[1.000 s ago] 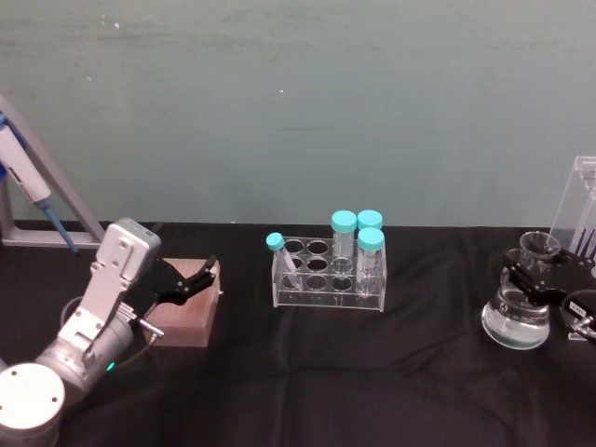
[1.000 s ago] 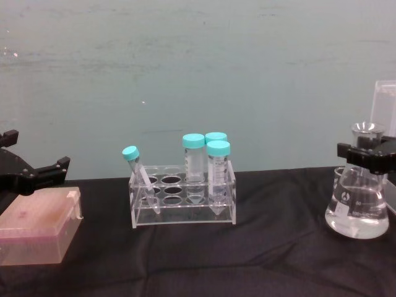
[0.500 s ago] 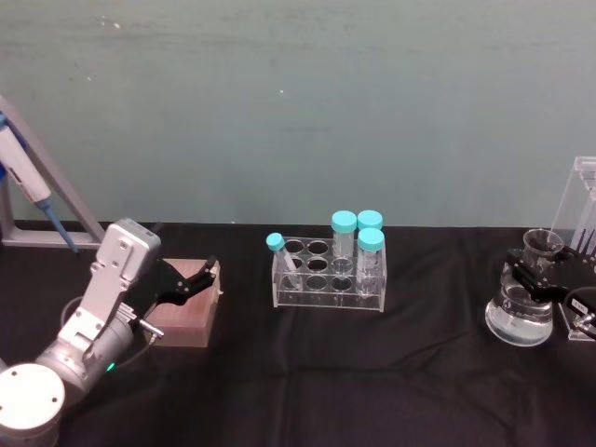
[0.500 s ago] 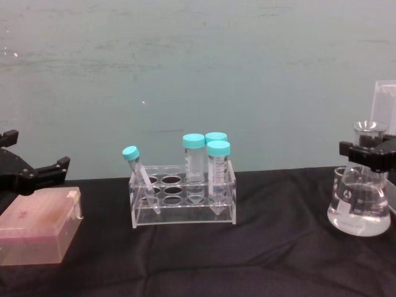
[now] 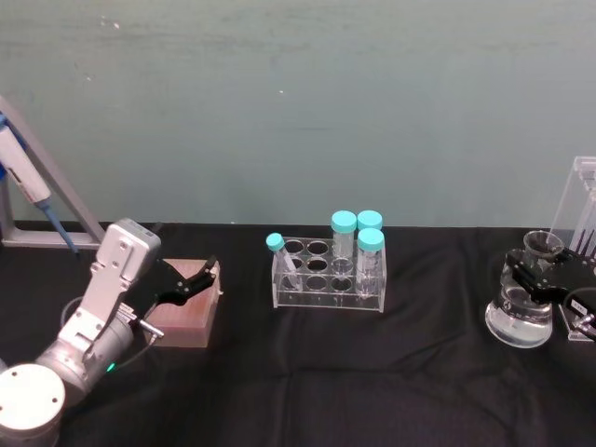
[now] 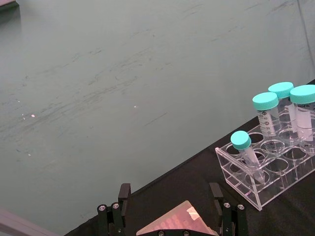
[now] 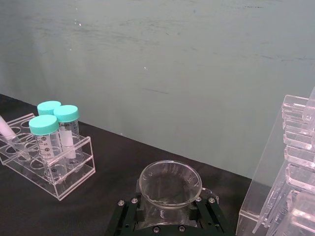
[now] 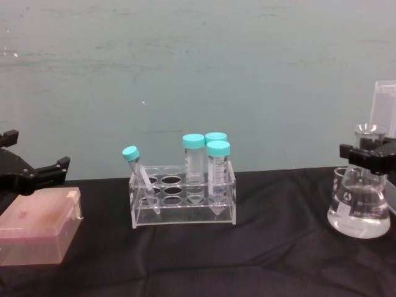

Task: Place the experimental apparatus aside using one hand.

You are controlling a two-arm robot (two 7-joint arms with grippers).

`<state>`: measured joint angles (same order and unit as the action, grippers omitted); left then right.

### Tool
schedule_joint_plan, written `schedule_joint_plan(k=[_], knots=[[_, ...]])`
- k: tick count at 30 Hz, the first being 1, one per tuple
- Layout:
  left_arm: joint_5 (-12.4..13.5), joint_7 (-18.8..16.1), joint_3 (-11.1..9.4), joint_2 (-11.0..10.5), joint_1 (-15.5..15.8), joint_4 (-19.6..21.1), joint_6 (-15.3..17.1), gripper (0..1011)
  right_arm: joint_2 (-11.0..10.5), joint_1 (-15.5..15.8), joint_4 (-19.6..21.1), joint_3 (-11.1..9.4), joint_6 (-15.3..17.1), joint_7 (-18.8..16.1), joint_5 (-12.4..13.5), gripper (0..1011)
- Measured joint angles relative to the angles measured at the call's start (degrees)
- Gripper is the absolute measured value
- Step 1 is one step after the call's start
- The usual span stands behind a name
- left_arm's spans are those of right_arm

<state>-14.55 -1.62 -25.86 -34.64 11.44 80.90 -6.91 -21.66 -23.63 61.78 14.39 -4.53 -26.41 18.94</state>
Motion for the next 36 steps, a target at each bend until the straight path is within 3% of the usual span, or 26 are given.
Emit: schedule_joint_plan(k=[36], knots=[[0.00,0.00,0.00,0.00,0.00,0.00,0.00,1000,0.35,-0.54,-1.01,-0.08,0.57,0.29,-0.58,451]])
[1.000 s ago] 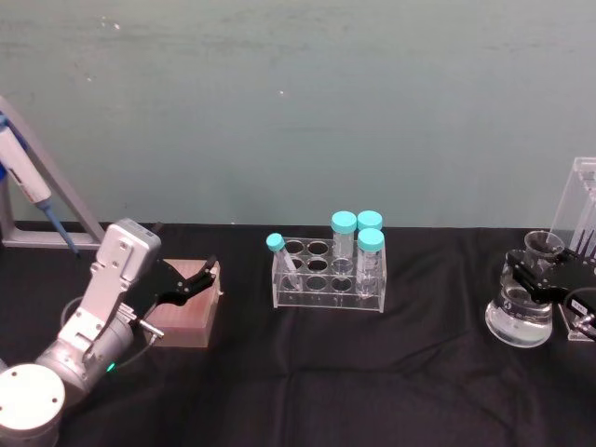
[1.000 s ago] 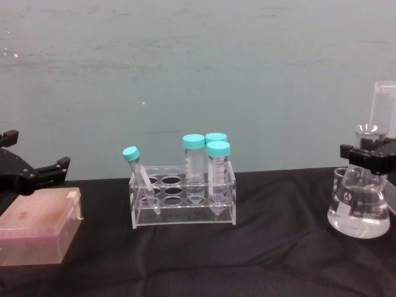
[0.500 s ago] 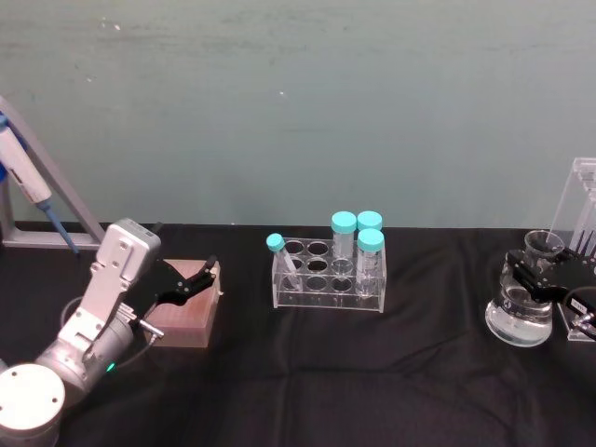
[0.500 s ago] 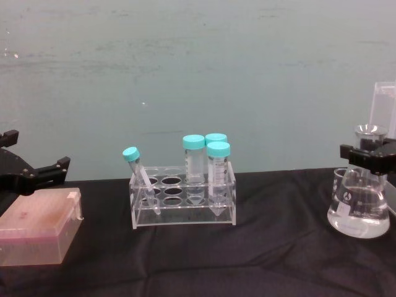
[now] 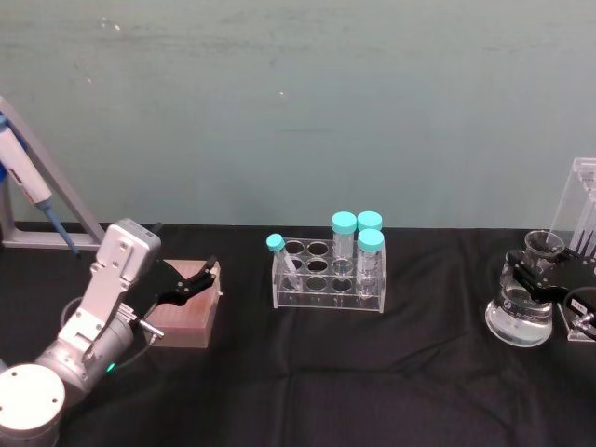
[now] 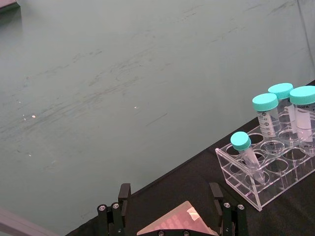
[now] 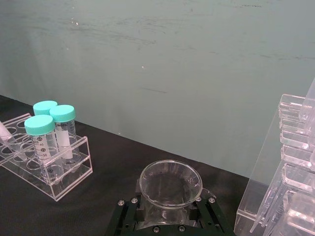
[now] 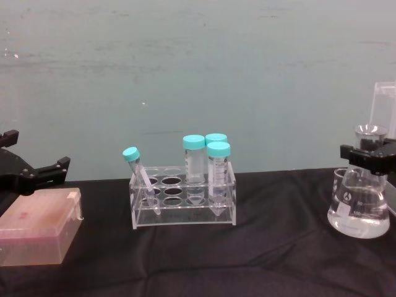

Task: Place the experimental apparatus aside using one hand.

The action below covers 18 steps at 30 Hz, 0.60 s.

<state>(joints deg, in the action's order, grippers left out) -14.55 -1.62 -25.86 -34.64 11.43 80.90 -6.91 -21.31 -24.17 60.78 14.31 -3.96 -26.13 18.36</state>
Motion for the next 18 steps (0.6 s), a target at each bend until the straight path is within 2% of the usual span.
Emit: schedule_joint_plan(k=[6,18], knots=[[0.00,0.00,0.00,0.00,0.00,0.00,0.00,1000,-0.02,0.02,0.00,0.01,0.02,0.00,0.00,453],[0.00,0.00,0.00,0.00,0.00,0.00,0.00,1000,-0.02,0.07,-0.10,0.11,0.17,-0.02,-0.04,835]])
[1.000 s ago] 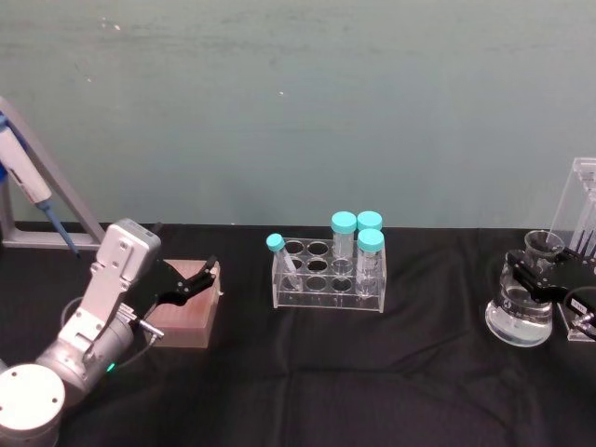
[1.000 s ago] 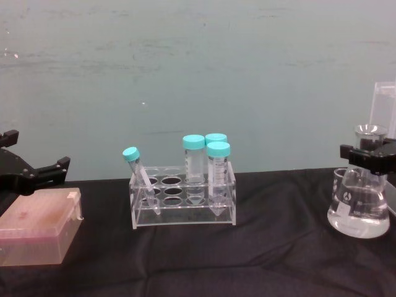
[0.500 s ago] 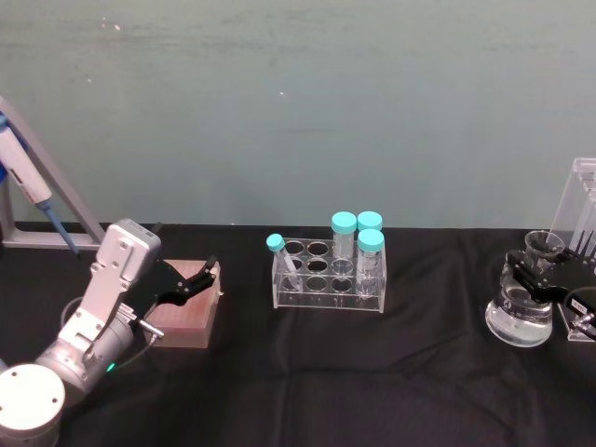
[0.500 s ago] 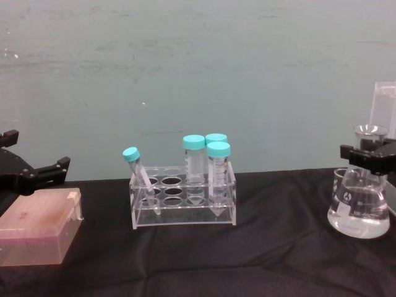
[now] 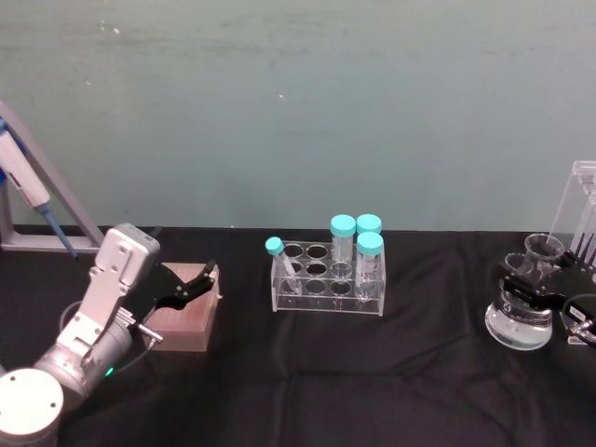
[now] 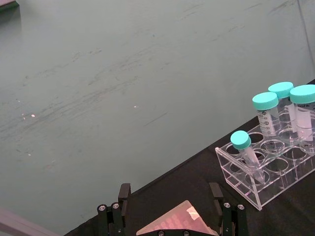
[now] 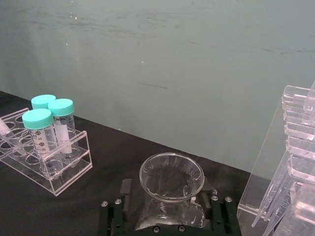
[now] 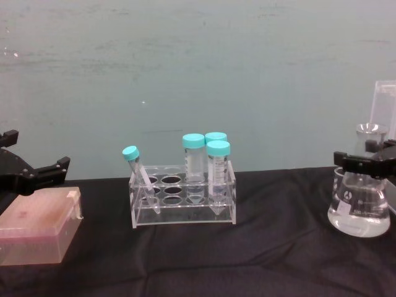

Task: Place the experimental apparatus aside using one hand.

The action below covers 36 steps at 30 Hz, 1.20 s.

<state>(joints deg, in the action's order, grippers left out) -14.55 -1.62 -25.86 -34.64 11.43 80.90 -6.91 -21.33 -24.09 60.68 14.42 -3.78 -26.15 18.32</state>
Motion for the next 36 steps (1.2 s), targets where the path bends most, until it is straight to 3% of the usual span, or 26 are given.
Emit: schedule_joint_plan(k=[7,36], knots=[[0.00,0.00,0.00,0.00,0.00,0.00,0.00,1000,0.00,-0.02,0.03,-0.02,-0.05,-0.01,0.00,1003],[0.00,0.00,0.00,0.00,0.00,0.00,0.00,1000,-0.09,0.35,0.99,-0.45,-0.50,0.13,-0.10,1000]])
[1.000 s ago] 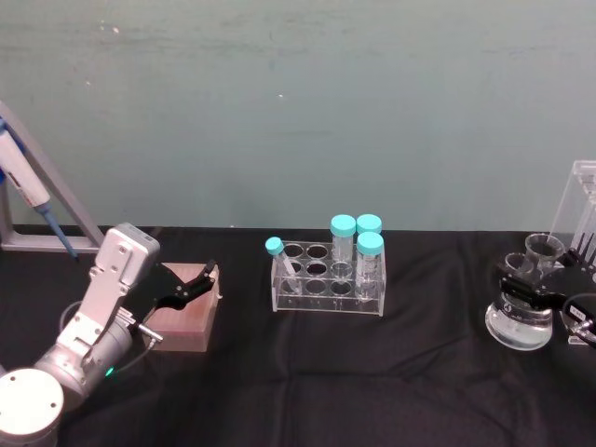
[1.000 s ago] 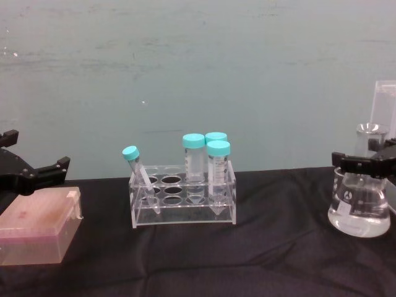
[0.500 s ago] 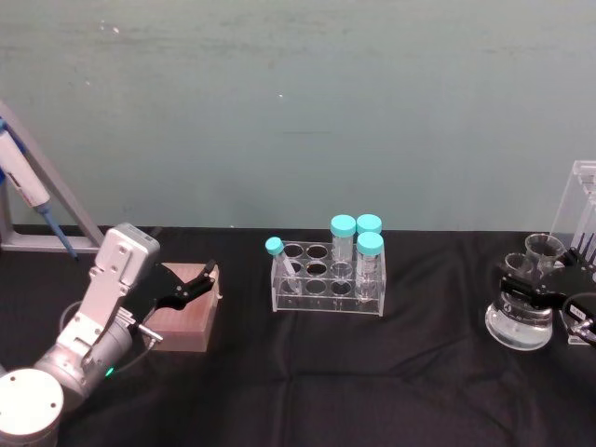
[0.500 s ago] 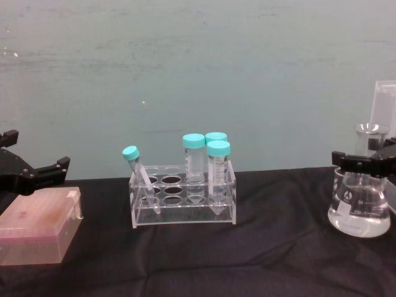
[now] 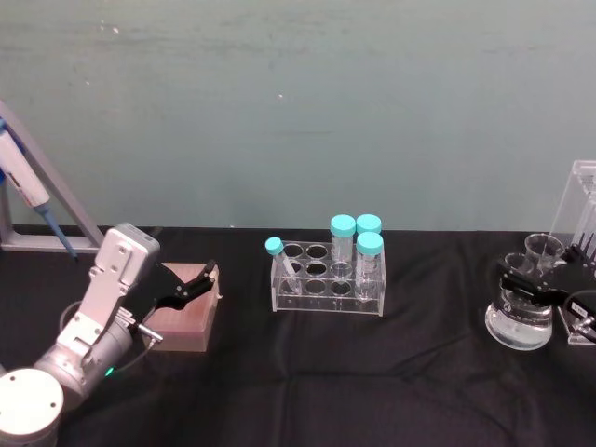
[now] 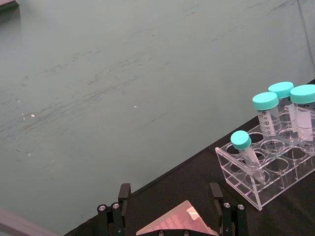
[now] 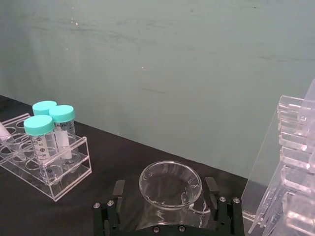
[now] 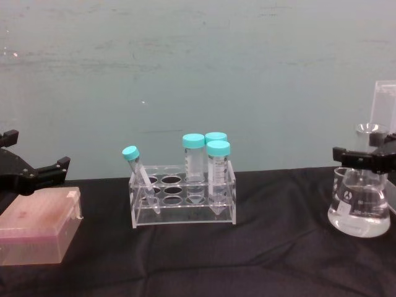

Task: Place the experimental apparatus aside using one hand.

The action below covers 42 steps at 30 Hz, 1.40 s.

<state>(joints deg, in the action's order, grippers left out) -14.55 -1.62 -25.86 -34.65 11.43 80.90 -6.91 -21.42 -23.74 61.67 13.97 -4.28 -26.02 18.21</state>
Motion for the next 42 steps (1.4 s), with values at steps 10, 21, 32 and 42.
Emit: schedule_joint_plan(k=[10,21,32,42], knots=[[0.00,0.00,0.00,0.00,0.00,0.00,0.00,1000,-0.20,0.68,1.51,-0.51,0.01,0.54,-0.14,1000],[0.00,0.00,0.00,0.00,0.00,0.00,0.00,1000,-0.40,1.32,3.00,-0.92,0.47,0.81,-0.16,1000],[0.00,0.00,0.00,0.00,0.00,0.00,0.00,1000,-0.77,2.28,5.36,-1.53,1.22,1.22,0.33,1000],[0.00,0.00,0.00,0.00,0.00,0.00,0.00,1000,-1.40,3.38,8.47,-1.98,1.68,1.37,0.90,1000]])
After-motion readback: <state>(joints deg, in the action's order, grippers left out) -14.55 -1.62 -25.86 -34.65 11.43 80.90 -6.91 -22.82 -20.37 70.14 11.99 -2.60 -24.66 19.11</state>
